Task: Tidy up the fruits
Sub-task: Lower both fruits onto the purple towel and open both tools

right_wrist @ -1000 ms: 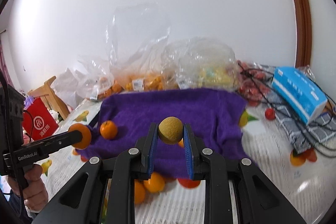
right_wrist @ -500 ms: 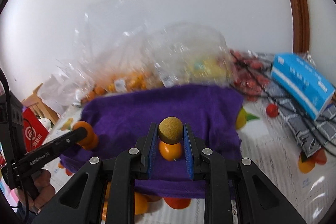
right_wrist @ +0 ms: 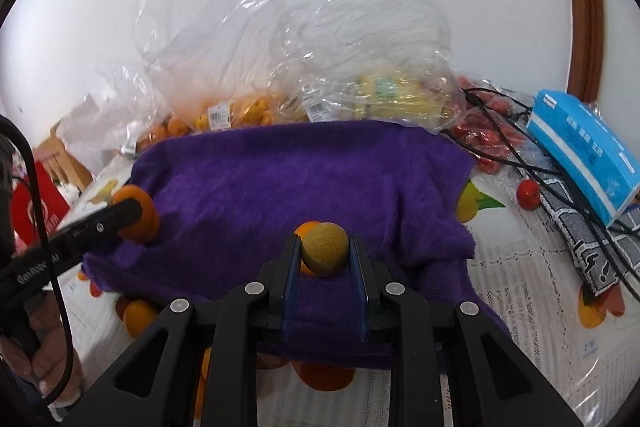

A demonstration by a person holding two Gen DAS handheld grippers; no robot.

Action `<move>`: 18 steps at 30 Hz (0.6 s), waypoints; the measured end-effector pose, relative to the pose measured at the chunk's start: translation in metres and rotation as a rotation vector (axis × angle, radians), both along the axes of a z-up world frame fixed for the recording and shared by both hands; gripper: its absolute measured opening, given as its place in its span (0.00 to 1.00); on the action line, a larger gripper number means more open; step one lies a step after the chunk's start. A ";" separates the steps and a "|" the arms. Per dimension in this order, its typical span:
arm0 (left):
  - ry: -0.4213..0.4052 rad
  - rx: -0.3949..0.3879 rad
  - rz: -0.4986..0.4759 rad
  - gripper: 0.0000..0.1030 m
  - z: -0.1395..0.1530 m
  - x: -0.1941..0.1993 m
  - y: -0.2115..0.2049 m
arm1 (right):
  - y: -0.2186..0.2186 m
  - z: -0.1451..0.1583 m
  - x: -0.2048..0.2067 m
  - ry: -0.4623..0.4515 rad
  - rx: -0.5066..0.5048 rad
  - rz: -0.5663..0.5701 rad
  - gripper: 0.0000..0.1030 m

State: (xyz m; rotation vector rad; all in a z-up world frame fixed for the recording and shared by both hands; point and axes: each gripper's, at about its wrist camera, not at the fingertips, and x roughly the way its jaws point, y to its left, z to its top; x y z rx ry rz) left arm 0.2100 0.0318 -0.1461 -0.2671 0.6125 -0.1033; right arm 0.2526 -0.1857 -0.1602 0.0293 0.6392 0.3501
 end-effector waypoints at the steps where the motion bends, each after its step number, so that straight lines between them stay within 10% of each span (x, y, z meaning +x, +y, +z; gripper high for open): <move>1: 0.009 -0.002 -0.004 0.32 -0.001 0.001 -0.001 | 0.001 -0.001 0.000 0.002 -0.003 0.001 0.23; 18: 0.005 0.031 -0.025 0.33 -0.003 0.002 -0.011 | 0.001 -0.006 0.006 0.059 -0.006 -0.035 0.24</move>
